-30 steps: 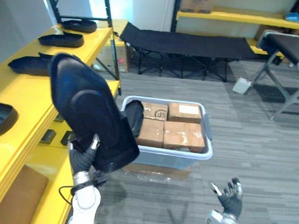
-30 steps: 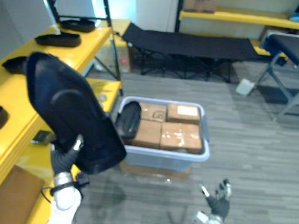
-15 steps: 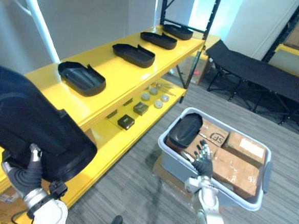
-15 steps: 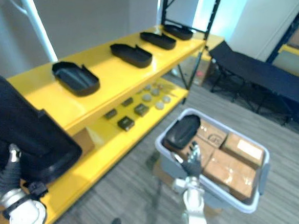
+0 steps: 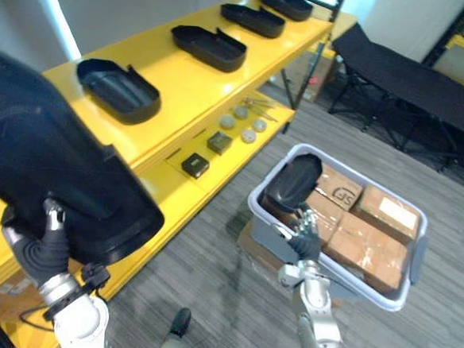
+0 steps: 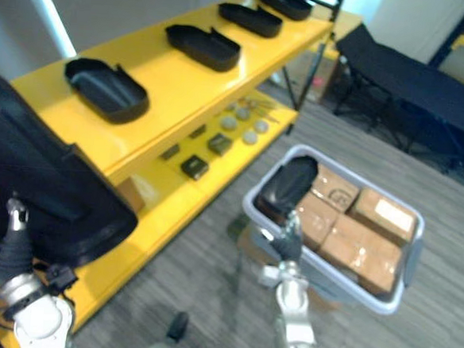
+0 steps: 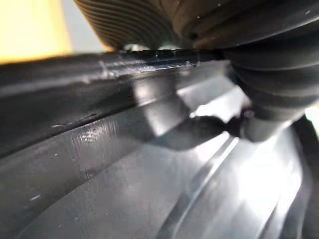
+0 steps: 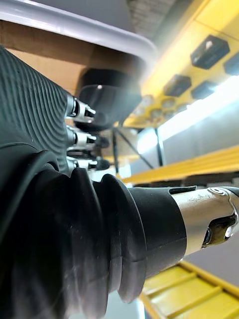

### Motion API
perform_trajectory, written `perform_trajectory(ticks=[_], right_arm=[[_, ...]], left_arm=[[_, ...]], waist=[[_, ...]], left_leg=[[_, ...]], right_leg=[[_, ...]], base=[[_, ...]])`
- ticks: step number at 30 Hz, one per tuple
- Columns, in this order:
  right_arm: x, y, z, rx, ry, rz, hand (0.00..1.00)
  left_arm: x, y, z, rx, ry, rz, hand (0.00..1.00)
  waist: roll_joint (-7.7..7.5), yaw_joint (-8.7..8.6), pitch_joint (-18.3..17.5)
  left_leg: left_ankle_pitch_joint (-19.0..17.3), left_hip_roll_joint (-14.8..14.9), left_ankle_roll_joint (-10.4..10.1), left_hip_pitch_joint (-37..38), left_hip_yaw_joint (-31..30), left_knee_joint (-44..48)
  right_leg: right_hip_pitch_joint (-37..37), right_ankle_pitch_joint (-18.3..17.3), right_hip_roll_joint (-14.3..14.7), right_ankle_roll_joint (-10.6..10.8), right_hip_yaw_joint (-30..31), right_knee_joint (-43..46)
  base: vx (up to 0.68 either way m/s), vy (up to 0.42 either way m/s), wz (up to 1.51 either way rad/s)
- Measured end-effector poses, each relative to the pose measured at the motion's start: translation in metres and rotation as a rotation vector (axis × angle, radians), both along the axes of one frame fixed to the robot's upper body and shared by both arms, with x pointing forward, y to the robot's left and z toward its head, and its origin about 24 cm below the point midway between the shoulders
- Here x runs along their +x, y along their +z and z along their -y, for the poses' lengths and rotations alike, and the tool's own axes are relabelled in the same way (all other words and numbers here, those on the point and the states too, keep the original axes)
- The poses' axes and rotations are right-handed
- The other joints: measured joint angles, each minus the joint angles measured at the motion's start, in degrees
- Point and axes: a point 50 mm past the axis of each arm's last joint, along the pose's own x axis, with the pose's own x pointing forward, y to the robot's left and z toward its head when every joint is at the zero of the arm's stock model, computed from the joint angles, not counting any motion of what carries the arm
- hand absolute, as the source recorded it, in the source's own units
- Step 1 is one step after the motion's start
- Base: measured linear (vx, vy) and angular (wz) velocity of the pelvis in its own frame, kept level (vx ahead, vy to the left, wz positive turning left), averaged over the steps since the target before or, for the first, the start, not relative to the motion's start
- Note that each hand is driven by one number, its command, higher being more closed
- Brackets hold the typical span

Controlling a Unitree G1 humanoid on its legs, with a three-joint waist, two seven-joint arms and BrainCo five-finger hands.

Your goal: Walk over and take plastic housings, then place them on the shelf

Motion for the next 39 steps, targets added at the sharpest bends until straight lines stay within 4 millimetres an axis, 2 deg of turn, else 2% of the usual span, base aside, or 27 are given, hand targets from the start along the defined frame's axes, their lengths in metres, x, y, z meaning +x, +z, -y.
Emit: perform_trajectory(ticks=[2,3,5,8,10,12,13,14,15,16,17,19,22,23,24,26,27,28,29,30,31,33,34,36,37,38,39], right_arm=[[-0.001,0.001,0.0,0.004,0.005,0.007,0.0],[-0.003,0.002,0.002,-0.004,0.011,0.015,0.0],[-0.008,-0.002,0.008,-0.021,0.008,0.003,0.0],[-0.016,-0.009,0.013,-0.035,0.019,-0.023,0.0],[-0.016,-0.009,0.016,-0.038,0.018,-0.017,0.0],[-0.015,-0.007,0.019,-0.041,0.007,-0.004,0.0],[-0.015,-0.006,0.021,-0.038,-0.005,0.002,0.0],[-0.015,-0.004,0.023,-0.038,-0.012,0.01,0.0],[-0.014,0.004,0.027,-0.045,-0.018,0.045,0.0],[-0.013,0.013,0.03,-0.056,-0.021,0.082,0.0],[-0.013,0.017,0.031,-0.061,-0.022,0.1,0.0],[-0.007,0.033,0.029,-0.059,-0.018,0.172,0.0],[-0.004,0.037,0.021,-0.026,-0.012,0.192,0.0],[-0.004,0.037,0.016,-0.008,-0.007,0.193,0.0],[-0.002,0.039,0.013,-0.007,0.002,0.2,0.0],[0.0,0.043,0.011,-0.013,0.008,0.214,0.0],[0.002,0.045,0.009,-0.013,0.013,0.225,0.0],[0.006,0.052,0.006,-0.013,0.026,0.251,0.0],[0.009,0.056,0.002,-0.008,0.037,0.267,0.0],[0.011,0.062,-0.005,-0.006,0.063,0.295,0.0],[0.013,0.066,-0.01,-0.004,0.084,0.308,0.0],[0.012,0.066,-0.012,-0.004,0.093,0.309,0.0],[0.012,0.065,-0.011,-0.004,0.092,0.305,0.0],[0.009,0.063,-0.008,-0.011,0.083,0.302,0.0],[0.006,0.065,-0.004,-0.019,0.078,0.31,0.0],[0.005,0.065,-0.002,-0.029,0.078,0.315,0.0],[0.007,0.068,-0.001,-0.051,0.09,0.328,0.0]], left_arm=[[0.005,0.003,0.005,0.003,-0.032,0.021,1.0],[0.007,0.002,0.009,-0.005,-0.05,0.021,1.0],[0.006,-0.003,0.013,-0.022,-0.067,0.005,1.0],[0.006,-0.006,0.018,-0.023,-0.098,-0.015,1.0],[0.007,-0.006,0.023,-0.024,-0.122,-0.018,1.0],[0.008,-0.006,0.027,-0.024,-0.142,-0.019,1.0],[0.009,-0.006,0.028,-0.019,-0.152,-0.017,1.0],[0.009,-0.005,0.029,-0.014,-0.153,-0.017,1.0],[0.011,-0.003,0.03,-0.011,-0.16,-0.007,1.0],[0.012,-0.002,0.03,-0.009,-0.163,0.0,1.0],[0.012,-0.001,0.03,-0.009,-0.164,0.002,1.0],[0.012,0.002,0.029,-0.004,-0.159,0.021,1.0],[0.012,0.002,0.026,0.011,-0.141,0.02,1.0],[0.012,0.004,0.025,0.038,-0.135,0.017,1.0],[0.012,0.005,0.025,0.058,-0.134,0.018,1.0],[0.018,0.014,0.027,0.122,-0.162,0.039,1.0],[0.019,0.017,0.027,0.146,-0.163,0.046,1.0],[0.021,0.022,0.026,0.179,-0.169,0.061,1.0],[0.022,0.025,0.025,0.189,-0.17,0.069,1.0],[0.023,0.028,0.024,0.202,-0.169,0.084,1.0],[0.026,0.031,0.025,0.203,-0.172,0.095,1.0],[0.032,0.03,0.027,0.19,-0.183,0.098,1.0],[0.036,0.027,0.027,0.182,-0.185,0.083,1.0],[0.041,0.02,0.029,0.168,-0.201,0.05,1.0],[0.042,0.014,0.03,0.158,-0.212,0.023,1.0],[0.042,0.009,0.031,0.142,-0.214,0.005,1.0],[0.039,0.002,0.034,0.119,-0.221,-0.023,1.0]], waist=[[-0.52,-0.23,0.3],[0.14,-0.43,0.8],[1.01,-0.53,1.0],[1.13,-0.55,1.1],[1.55,-0.84,1.4],[1.96,-1.36,1.6],[2.04,-1.73,1.8],[2.12,-1.8,1.9],[2.98,-1.85,2.3],[3.7,-1.77,2.5],[4.0,-1.73,2.2],[4.35,-1.37,1.9],[3.43,-1.46,1.6],[2.07,-1.29,1.2],[1.71,-1.64,1.3],[2.28,-1.87,0.9],[2.24,-1.88,0.9],[2.24,-2.6,1.0],[2.49,-3.14,1.1],[2.38,-3.89,1.0],[2.33,-4.29,1.0],[2.45,-4.56,1.1],[2.44,-4.65,1.1],[1.97,-4.88,0.8],[1.34,-4.88,0.2],[2.52,-4.8,-0.1],[4.54,-4.33,-1.0]], left_leg=[[0.2,-0.2,-0.4,-0.1,-0.3,0.0],[0.8,0.1,-1.2,0.0,-1.3,0.0],[1.3,0.7,-1.9,0.0,-2.9,0.0],[2.1,1.6,-3.0,-0.4,-6.3,0.0],[2.9,1.8,-3.5,-1.4,-9.1,0.0],[4.8,1.5,-1.9,-2.9,-7.0,0.0],[3.0,2.1,5.2,-4.3,2.0,0.4],[2.2,3.0,6.3,-5.0,6.3,1.2],[1.9,4.7,6.8,-6.2,13.4,3.0],[1.9,5.5,6.7,-6.7,17.9,4.2],[2.0,5.6,6.6,-7.2,18.8,4.5],[3.0,4.6,5.2,-8.4,19.7,5.3],[3.1,2.5,5.0,-8.9,21.8,7.9],[1.5,0.3,5.1,-8.5,22.7,9.3],[0.4,-1.6,5.4,-6.9,22.3,9.7],[-0.7,-2.2,6.2,-4.3,20.3,9.7],[-1.1,-2.3,6.3,-2.8,19.6,8.8],[-1.3,-1.7,6.7,-0.7,18.1,7.3],[-1.6,-1.5,7.2,0.0,17.3,6.8],[-1.7,-1.2,7.3,0.8,15.5,6.2],[-1.6,-1.0,7.0,1.4,13.9,5.7],[-1.4,-1.2,6.7,1.8,11.2,4.6],[-1.4,-1.5,6.1,1.9,9.5,4.3],[-1.8,-2.6,5.1,1.9,7.0,3.9],[-1.8,-3.9,4.1,2.1,5.3,3.3],[-1.8,-3.3,3.8,2.3,5.0,2.8],[-1.2,-1.8,2.5,2.0,5.2,2.4]], right_leg=[[0.2,-2.4,0.0,1.1,1.7,0.0],[0.7,-3.0,0.4,1.8,1.0,0.4],[1.6,-3.8,1.2,1.3,-0.6,1.1],[3.6,-5.3,3.2,-0.4,-3.5,1.2],[4.1,-6.6,4.0,-0.7,-6.0,2.4],[4.4,-7.3,4.1,-0.8,-8.8,3.2],[5.0,-7.1,3.9,-0.5,-11.6,2.9],[5.3,-6.9,3.8,-0.3,-12.7,2.8],[6.2,-6.9,3.7,-0.2,-14.4,2.7],[7.1,-6.8,3.5,0.0,-16.0,2.4],[7.2,-6.9,3.3,0.1,-16.7,2.3],[7.2,-8.0,2.1,1.2,-17.4,1.9],[7.2,-10.3,-1.0,1.4,-16.6,4.4],[7.9,-11.1,-3.9,1.3,-16.9,6.1],[8.5,-9.8,-6.3,1.3,-16.2,10.9],[4.1,-4.3,-9.3,-5.2,-11.1,25.1],[2.7,-1.3,-9.7,-6.0,-9.2,28.7],[0.3,0.5,-9.6,-4.9,-5.1,34.4],[-1.0,-2.8,-8.8,-4.0,-3.2,36.4],[-3.2,-7.7,-6.6,-3.9,-1.4,36.9],[-4.5,-10.3,-4.3,-4.0,-1.2,33.6],[-6.0,-11.4,-0.8,-4.0,1.2,23.8],[-6.8,-11.2,1.2,-3.7,4.6,17.5],[-7.0,-9.4,2.6,-2.8,9.1,10.4],[-6.4,-5.4,2.3,-0.6,10.1,8.9],[-5.8,-5.5,2.5,-0.4,8.9,8.6],[-5.1,-4.7,3.9,-1.0,7.8,6.8]], base=[[-0.01,-0.052,0.14],[-0.02,-0.111,0.27],[-0.01,-0.141,0.42],[0.0,-0.135,0.65],[-0.04,-0.092,0.82],[-0.06,-0.02,0.83],[-0.06,0.018,0.84],[-0.06,0.035,1.01],[-0.03,0.064,0.83],[-0.02,0.082,0.77],[0.0,0.114,0.63],[0.01,0.127,0.4],[0.08,0.139,0.33],[0.24,0.117,0.29],[0.33,0.183,0.48],[0.26,0.158,0.46],[0.24,0.113,0.35],[0.24,0.069,0.38],[0.34,0.019,0.61],[0.25,-0.032,0.69],[0.27,-0.046,0.71],[0.18,-0.101,0.79],[0.13,-0.15,0.82],[0.11,-0.199,0.87],[0.1,-0.228,0.94],[0.11,-0.226,0.68],[0.14,-0.197,0.21]])
